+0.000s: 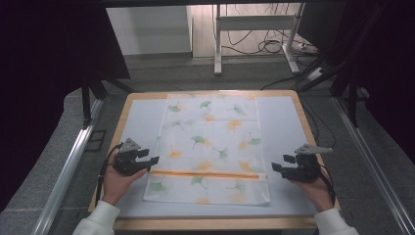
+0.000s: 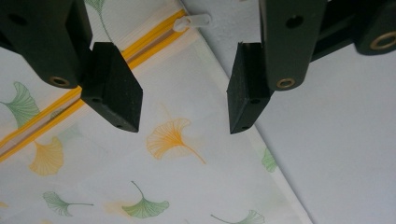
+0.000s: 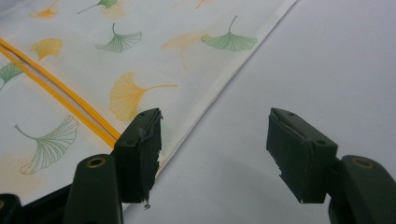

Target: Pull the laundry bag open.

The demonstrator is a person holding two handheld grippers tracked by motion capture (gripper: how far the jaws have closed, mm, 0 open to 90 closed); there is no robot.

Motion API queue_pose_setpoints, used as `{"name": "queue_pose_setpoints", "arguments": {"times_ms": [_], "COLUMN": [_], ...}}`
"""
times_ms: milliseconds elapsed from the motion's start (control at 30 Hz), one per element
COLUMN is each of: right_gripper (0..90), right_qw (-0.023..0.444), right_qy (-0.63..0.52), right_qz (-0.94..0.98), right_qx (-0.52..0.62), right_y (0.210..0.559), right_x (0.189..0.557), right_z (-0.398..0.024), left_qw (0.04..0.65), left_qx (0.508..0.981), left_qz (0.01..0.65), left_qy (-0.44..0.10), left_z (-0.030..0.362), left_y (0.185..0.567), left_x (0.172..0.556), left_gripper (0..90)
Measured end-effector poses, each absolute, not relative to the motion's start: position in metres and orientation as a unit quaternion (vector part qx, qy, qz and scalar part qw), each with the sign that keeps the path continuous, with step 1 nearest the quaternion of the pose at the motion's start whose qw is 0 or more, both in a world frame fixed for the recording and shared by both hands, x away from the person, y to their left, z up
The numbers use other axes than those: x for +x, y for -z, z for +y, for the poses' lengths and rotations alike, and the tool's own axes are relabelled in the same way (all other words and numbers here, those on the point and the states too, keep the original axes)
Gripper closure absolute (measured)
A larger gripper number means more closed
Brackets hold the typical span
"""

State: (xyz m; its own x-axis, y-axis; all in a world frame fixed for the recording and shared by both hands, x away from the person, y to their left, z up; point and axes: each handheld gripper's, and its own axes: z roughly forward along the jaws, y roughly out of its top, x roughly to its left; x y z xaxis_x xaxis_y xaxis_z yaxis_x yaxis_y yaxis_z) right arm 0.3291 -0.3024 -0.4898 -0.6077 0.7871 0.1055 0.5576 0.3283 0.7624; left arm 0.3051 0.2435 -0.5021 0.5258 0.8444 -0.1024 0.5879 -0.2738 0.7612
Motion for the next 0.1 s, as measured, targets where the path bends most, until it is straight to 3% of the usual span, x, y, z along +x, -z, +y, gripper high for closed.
{"name": "queue_pose_setpoints", "arguments": {"times_ms": [100], "right_gripper": [34.8], "right_qw": [0.145], "right_qy": [-0.401], "right_qz": [0.803], "right_qx": [0.417], "right_y": [0.4902], "right_x": [0.3292], "right_z": [-0.3015], "left_qw": [0.391], "left_qx": [0.778], "left_qz": [0.462], "left_qy": [-0.166], "left_z": [0.2451], "left_y": [0.5027], "left_x": [0.3054], "left_gripper": [43.5]}}
